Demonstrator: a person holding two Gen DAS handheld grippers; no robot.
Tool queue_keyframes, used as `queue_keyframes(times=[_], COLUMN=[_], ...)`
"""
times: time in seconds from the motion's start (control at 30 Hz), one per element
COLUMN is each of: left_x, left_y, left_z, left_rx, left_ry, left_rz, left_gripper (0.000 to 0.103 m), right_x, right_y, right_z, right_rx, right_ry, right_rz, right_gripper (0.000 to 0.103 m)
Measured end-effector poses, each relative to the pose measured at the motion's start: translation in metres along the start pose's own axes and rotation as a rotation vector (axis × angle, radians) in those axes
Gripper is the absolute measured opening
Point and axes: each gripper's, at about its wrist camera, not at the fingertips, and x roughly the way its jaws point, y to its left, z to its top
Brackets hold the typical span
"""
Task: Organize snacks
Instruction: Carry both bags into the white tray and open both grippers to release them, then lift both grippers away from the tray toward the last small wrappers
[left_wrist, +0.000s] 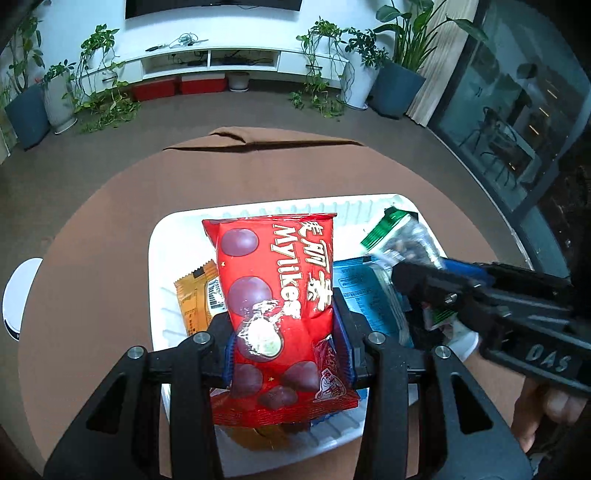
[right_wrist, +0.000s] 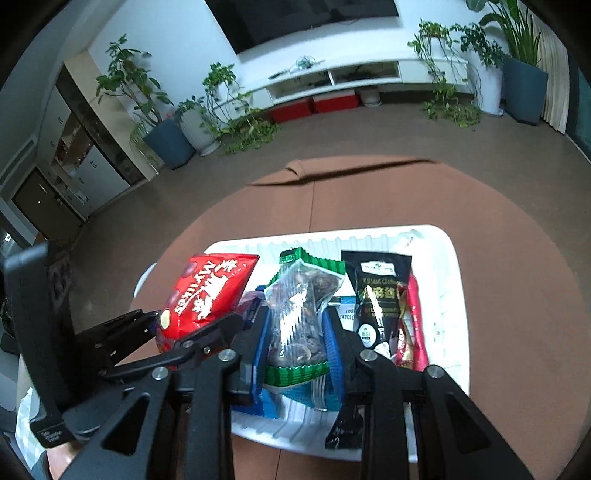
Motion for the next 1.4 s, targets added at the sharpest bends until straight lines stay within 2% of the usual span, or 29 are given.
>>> queue_keyframes(times=[0.27,0.83,1.0,1.17,1.33,1.4], left_x=[0.018,0.010,0.004,-0.006,-0.021,-0.028], left_y=[0.006,0.012,0.014,0.012,0.003,-0.001], left_z=[-0.002,-0.016,-0.017,-0.022,-0.028,-0.030], left_rx=[-0.012,-0.029,-0.046,-0.048,-0.037,-0.030], left_ry=[0.000,-0.011,-0.022,-0.037,-0.059,-0.072], left_rz=[0.000,0.001,-0.002,-0.012,-0.022,-0.026], left_gripper=[0.042,0.054,0.058,0.061,0.068,0.074], right_x=[0.016,0.013,0.005,-0.002,-0.016,-0.024], right_y=[-0.007,-0.010,-0.012,-0.011,-0.013,-0.012], right_z=[-0.004,-0.003,-0.003,-0.006,-0.012,-0.015], right_rx=[-0.001,0.004,0.015,0.011,0.019,0.020], right_ry=[0.024,0.020,-0.005,-0.017,-0.041,-0.055], right_rz=[-0.021,-0.022,-0.017,-0.016,-0.010,-0.009], right_gripper=[0.033,0.042,0.050,0.052,0.057,0.068])
